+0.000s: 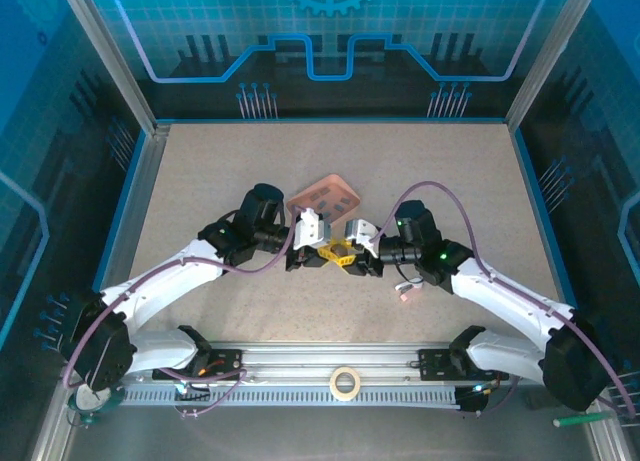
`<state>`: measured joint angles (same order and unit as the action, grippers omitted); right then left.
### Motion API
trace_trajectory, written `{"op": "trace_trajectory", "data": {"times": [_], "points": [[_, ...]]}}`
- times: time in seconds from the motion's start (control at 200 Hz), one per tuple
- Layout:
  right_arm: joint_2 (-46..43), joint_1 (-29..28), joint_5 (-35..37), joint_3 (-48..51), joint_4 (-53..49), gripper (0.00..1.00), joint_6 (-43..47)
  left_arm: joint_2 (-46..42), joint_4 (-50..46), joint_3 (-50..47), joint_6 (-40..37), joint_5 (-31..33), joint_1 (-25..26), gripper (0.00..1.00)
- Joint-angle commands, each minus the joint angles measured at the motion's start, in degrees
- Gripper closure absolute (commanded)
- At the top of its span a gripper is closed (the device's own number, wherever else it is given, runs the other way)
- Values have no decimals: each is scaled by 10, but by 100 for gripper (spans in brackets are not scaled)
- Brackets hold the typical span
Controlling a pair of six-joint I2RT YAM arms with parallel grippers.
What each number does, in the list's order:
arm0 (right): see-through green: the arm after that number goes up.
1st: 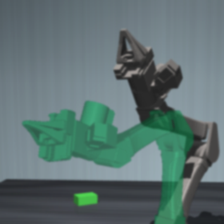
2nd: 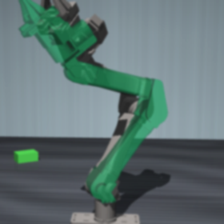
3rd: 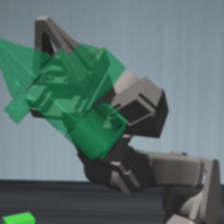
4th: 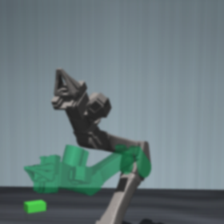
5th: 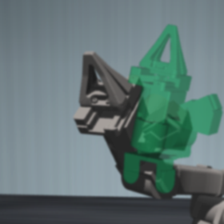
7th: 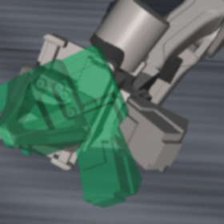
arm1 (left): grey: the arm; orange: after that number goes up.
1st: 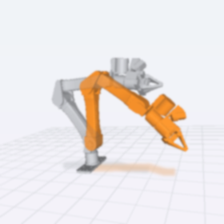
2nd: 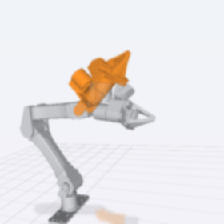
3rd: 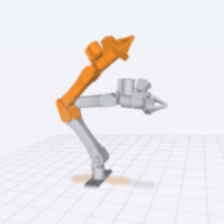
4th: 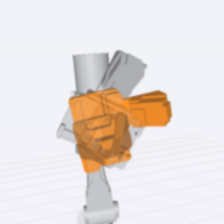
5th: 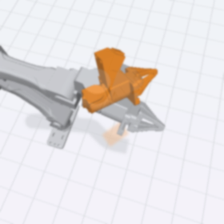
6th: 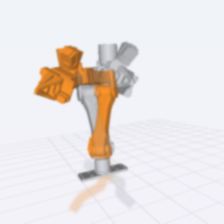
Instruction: Load the staples into the stapler
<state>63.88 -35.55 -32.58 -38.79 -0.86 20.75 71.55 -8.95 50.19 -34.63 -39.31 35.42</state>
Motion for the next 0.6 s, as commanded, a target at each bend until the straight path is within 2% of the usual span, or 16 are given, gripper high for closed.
{"op": "trace_trajectory", "data": {"times": [0.0,0.085,0.16,0.19,0.47,0.595], "points": [[1,8,-40,-21,-12,78,10,-17,16,-14,-10,-19,2,92],[-6,13,-42,-15,-12,87,12,-27,45,-30,1,-6,2,76],[-15,18,-45,-8,-7,88,11,-39,73,-49,12,4,-1,58],[-18,20,-45,-4,-3,88,11,-43,80,-55,15,6,-1,53],[-19,28,-58,5,15,87,3,-39,53,-49,4,-6,-3,53],[-12,28,-58,2,21,87,1,-31,55,-40,8,-16,-3,59]]}}
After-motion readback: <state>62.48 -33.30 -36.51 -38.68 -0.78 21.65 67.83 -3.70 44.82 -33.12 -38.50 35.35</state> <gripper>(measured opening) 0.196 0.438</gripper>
